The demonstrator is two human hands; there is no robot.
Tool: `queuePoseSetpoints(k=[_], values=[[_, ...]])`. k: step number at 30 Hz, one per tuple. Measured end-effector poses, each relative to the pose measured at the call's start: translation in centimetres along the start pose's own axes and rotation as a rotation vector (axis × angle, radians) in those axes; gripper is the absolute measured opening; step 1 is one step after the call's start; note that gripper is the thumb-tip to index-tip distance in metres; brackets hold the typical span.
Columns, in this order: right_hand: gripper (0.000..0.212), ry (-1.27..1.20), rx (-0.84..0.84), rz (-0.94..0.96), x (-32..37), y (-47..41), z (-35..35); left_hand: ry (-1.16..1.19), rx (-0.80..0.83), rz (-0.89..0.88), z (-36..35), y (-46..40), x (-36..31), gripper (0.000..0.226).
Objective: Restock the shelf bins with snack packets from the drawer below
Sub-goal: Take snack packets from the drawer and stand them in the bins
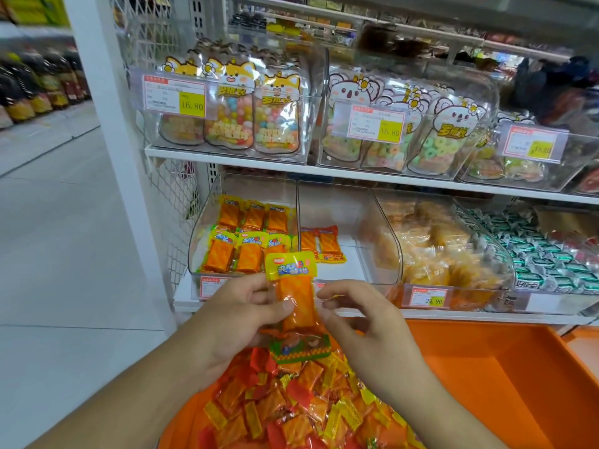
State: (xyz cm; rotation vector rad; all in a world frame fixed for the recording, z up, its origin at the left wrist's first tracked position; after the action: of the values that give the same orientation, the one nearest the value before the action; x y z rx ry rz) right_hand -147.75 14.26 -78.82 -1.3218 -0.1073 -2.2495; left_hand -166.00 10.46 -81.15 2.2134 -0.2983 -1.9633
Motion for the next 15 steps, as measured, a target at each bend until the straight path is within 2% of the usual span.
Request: queuePoseSetpoints(k=[2, 8, 11, 15], values=[[0.024, -0.185, 0.056, -0.131, -0.9, -0.1, -1.0, -0.01, 0.008, 0.003, -0.4, 0.2, -0.1, 0.026], [0.028, -0.425, 0.108, -0.124, -0.4, -0.7, -2.0, -0.012, -0.031, -0.009, 0.3, 0.6, -0.3, 0.018], [0.029, -0.429, 0.162, -0.077, 0.5, -0.7, -2.7, -0.115, -0.05, -0.034, 0.7, 1.0, -0.9, 0.019], [0.039, -0.423, 0.127, -0.058, 1.0, -1.4, -3.3, -0.228, -0.093, -0.08, 2.0, 1.1, -1.8, 0.014]])
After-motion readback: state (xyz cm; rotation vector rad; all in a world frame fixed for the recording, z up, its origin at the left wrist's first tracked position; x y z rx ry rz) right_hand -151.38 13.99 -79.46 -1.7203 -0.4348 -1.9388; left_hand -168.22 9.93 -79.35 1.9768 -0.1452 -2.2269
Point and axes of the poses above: each hand's wrist, its own y-axis away from the middle knuckle, its own z-axis out of the back of the hand, x = y × z, the point moved 7 cm from there along -y, towards the middle knuckle, and after that the axes turned 6 degrees about x, right-handed, at the moved point
